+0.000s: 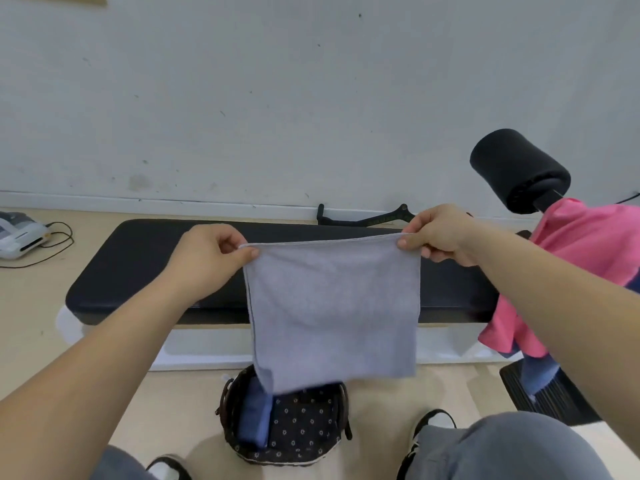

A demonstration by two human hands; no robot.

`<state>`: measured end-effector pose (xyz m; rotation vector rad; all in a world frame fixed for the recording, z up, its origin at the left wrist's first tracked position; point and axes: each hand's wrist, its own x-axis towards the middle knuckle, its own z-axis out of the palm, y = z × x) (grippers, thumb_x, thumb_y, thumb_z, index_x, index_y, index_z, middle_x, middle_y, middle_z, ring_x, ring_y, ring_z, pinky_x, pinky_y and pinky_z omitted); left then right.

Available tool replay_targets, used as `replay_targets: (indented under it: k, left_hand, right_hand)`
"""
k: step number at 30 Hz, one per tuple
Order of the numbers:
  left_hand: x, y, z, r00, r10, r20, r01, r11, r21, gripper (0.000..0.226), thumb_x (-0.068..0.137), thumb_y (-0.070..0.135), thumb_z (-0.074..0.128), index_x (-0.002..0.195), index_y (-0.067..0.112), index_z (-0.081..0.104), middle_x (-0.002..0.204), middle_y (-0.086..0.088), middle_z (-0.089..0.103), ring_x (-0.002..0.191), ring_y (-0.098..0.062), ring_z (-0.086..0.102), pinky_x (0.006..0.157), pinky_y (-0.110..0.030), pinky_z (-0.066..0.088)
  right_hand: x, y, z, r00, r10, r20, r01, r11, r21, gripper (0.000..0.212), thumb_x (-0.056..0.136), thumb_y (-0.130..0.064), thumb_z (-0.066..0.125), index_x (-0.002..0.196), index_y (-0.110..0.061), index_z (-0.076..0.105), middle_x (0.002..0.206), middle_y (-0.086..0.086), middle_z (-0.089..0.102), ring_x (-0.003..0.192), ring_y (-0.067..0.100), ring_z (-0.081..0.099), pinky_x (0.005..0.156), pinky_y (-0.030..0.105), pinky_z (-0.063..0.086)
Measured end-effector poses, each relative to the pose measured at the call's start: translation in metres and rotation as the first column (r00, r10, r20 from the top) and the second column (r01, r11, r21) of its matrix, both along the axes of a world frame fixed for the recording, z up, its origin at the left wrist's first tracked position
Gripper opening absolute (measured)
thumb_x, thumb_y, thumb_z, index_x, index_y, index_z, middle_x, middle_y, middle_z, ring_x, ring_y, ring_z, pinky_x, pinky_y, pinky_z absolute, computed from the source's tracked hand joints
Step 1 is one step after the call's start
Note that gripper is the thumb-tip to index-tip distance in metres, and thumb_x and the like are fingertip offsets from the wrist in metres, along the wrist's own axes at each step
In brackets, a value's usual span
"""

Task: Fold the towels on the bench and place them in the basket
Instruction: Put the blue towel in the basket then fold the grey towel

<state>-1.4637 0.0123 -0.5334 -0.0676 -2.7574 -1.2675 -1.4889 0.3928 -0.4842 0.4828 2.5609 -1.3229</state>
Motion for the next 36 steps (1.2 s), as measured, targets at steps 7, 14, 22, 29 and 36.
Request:
replay_targets:
  k: [7, 14, 22, 29, 36]
  left_hand:
    - [-0.041, 0.021, -0.018, 0.968, 0.146, 0.203, -0.182, 0.968, 0.174, 0.012, 0.100, 0.024, 0.064, 0.097, 0.013, 0.062, 0.082, -0.013, 0.072, 0.052, -0.022, 0.072, 0.046, -0.030, 0.052]
    - [-0.093, 0.033, -0.040, 0.950, 0.218, 0.223, -0.285, 0.896, 0.342, 0.013, 0.102, 0.018, 0.062, 0.094, 0.009, 0.055, 0.085, -0.010, 0.063, 0.063, -0.030, 0.076, 0.068, -0.047, 0.065]
    - [-0.116, 0.035, -0.060, 0.980, 0.156, 0.121, -0.183, 0.950, 0.254, 0.020, 0.096, 0.018, 0.065, 0.115, 0.021, 0.063, 0.107, 0.011, 0.063, 0.101, -0.010, 0.064, 0.081, -0.024, 0.050]
    - [-0.075, 0.021, -0.033, 1.000, -0.020, 0.012, 0.021, 0.991, -0.131, 0.004, 0.093, 0.020, 0.068, 0.095, 0.022, 0.069, 0.091, 0.007, 0.068, 0.085, -0.010, 0.065, 0.070, -0.017, 0.048]
    - [-0.016, 0.017, -0.032, 0.934, -0.096, 0.344, 0.207, 0.930, -0.305, 0.039, 0.081, 0.054, 0.076, 0.075, 0.018, 0.062, 0.062, -0.001, 0.072, 0.051, -0.012, 0.069, 0.064, -0.040, 0.063]
  right_hand:
    - [-0.036, -0.025, -0.044, 0.945, -0.326, 0.001, 0.307, 0.888, -0.342, 0.014, 0.095, 0.009, 0.063, 0.104, -0.001, 0.063, 0.092, 0.019, 0.067, 0.057, 0.027, 0.075, 0.049, 0.031, 0.062]
    - [-0.075, -0.038, -0.078, 0.894, -0.425, -0.141, 0.366, 0.875, -0.318, 0.013, 0.090, 0.002, 0.072, 0.101, -0.004, 0.071, 0.093, 0.019, 0.075, 0.074, 0.026, 0.076, 0.074, 0.037, 0.066]
    - [-0.098, -0.042, -0.103, 0.898, -0.334, -0.286, 0.312, 0.942, -0.120, 0.029, 0.090, -0.009, 0.067, 0.117, -0.018, 0.071, 0.120, 0.000, 0.071, 0.111, 0.020, 0.067, 0.103, 0.034, 0.052]
    - [-0.053, -0.102, -0.089, 0.896, 0.338, -0.289, -0.200, 0.886, 0.418, 0.042, 0.097, -0.024, 0.061, 0.138, -0.018, 0.060, 0.152, 0.001, 0.043, 0.131, 0.019, 0.051, 0.103, 0.025, 0.038]
    - [0.000, -0.168, -0.109, 0.778, 0.607, -0.165, -0.511, 0.763, 0.397, 0.044, 0.093, -0.034, 0.069, 0.135, -0.019, 0.066, 0.145, 0.004, 0.056, 0.136, 0.021, 0.051, 0.117, 0.035, 0.037]
